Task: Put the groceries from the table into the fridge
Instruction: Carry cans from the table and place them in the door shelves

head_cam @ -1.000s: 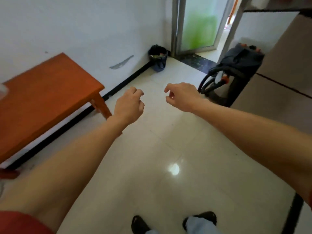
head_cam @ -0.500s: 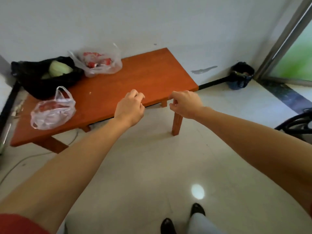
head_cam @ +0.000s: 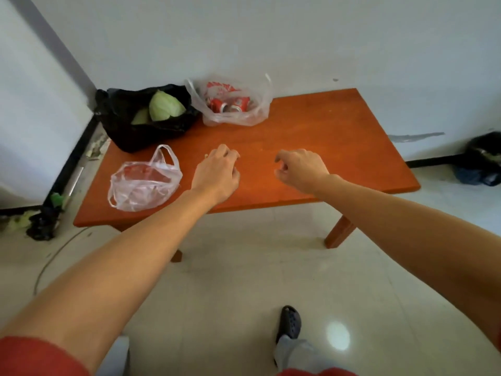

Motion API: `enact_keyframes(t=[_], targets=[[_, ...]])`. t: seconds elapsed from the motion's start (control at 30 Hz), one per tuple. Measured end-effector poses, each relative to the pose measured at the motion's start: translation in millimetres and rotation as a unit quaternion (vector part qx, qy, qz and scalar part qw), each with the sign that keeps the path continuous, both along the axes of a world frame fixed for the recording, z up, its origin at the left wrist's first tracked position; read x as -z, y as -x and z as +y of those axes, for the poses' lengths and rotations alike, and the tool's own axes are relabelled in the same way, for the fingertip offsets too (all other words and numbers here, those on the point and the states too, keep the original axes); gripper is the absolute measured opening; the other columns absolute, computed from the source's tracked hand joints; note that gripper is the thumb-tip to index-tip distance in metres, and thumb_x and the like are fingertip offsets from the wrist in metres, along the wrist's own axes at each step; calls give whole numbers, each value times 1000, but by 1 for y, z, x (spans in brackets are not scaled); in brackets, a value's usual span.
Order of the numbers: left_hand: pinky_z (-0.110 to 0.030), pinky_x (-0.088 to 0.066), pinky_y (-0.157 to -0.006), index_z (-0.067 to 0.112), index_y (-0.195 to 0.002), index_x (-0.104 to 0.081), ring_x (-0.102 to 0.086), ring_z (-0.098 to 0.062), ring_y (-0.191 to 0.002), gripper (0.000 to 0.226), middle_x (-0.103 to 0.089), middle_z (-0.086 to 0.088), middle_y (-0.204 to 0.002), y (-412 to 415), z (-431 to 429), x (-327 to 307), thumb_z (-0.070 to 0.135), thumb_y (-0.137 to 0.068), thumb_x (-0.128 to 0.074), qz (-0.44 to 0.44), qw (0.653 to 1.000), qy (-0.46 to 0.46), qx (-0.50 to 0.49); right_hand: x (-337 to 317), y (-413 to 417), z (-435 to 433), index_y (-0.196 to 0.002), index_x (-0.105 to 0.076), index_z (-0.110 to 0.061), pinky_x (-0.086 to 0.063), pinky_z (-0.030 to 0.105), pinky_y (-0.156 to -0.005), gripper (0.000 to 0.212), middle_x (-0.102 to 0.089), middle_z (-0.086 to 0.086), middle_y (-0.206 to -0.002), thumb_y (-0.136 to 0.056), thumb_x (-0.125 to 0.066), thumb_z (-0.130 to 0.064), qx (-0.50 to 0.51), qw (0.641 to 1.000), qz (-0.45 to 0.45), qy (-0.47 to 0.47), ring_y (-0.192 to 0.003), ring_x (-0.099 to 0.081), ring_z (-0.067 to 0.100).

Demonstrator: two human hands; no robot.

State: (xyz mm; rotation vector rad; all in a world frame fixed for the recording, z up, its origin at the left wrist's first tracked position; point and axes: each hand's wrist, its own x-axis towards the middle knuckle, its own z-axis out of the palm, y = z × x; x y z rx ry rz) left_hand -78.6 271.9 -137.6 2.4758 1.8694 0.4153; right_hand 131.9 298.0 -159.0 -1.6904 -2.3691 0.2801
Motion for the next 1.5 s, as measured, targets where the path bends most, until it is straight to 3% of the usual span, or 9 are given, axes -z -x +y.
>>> enact_keyframes(t=[0.43,0.57,0.77,0.9,1.07,1.2,1.27,1.37,1.5], targets=[[-41,-50,-81,9,-121,-56,-53,-26,-107,33,-51,-9,-120,94,166,-2,17,-90,-50,1,999,11,-45,-6,100,195,-119,-59,-21,-49,33,-76,31,-68,-4,-99,-90,-55,-30,-59,998,-16,-8,-94,-63,22],[-41,-47,-87,9,-119,-56,-52,-26,-106,32,-52,-9,-117,117,227,0,17,-89,-49,12,1000,11,-13,1,122,251,-117,-60,-21,-44,29,-69,29,-68,-2,-102,-90,-55,-29,-44,998,-37,-23,-92,-63,21],[-41,-44,-94,8,-119,-56,-50,-29,-113,32,-52,-11,-124,137,330,-1,17,-90,-47,27,998,16,56,7,145,330,-109,-60,-25,-49,42,-85,24,-66,3,-110,-86,-52,-29,31,999,-39,-7,-106,-58,26],[-43,-43,-96,10,-114,-59,-51,-28,-113,29,-55,-9,-119,128,389,8,16,-88,-48,15,996,25,88,19,143,368,-99,-59,-22,-50,41,-82,21,-67,0,-100,-90,-44,-33,50,997,-53,-13,-95,-61,24],[-39,-35,-102,6,-120,-57,-47,-31,-118,43,-55,-13,-125,113,453,33,25,-88,-36,42,993,30,102,42,131,418,-115,-59,-22,-48,37,-83,28,-63,0,-110,-96,-43,-33,22,995,-100,-3,-103,-58,22],[-44,-40,-93,6,-113,-61,-51,-35,-108,65,-58,-14,-116,103,494,65,40,-78,-16,75,990,45,106,67,126,458,-125,-53,-20,-43,34,-83,31,-55,2,-123,-98,-42,-32,-75,983,-166,-9,-114,-49,23],[-48,-44,-90,8,-107,-64,-54,-37,-103,57,-61,-15,-111,101,513,85,39,-81,-23,93,989,39,106,83,127,479,-127,-54,-20,-41,37,-91,35,-51,3,-131,-96,-46,-33,-113,974,-193,-30,-122,-43,26],[-52,-38,-97,18,-120,-56,-47,-36,-115,42,-55,-13,-122,102,540,115,36,-83,-50,152,985,24,79,104,133,509,-126,-57,-23,-30,49,-107,43,-38,8,-147,-86,-61,-36,-138,960,-238,-57,-140,-27,31],[-48,-43,-94,22,-126,-54,-51,-35,-115,52,-53,-13,-126,105,564,144,38,-78,-65,157,983,57,77,134,131,541,-143,-34,-27,-9,61,-113,57,-12,10,-159,-91,-56,-33,-185,941,-282,-34,-147,-1,33]])
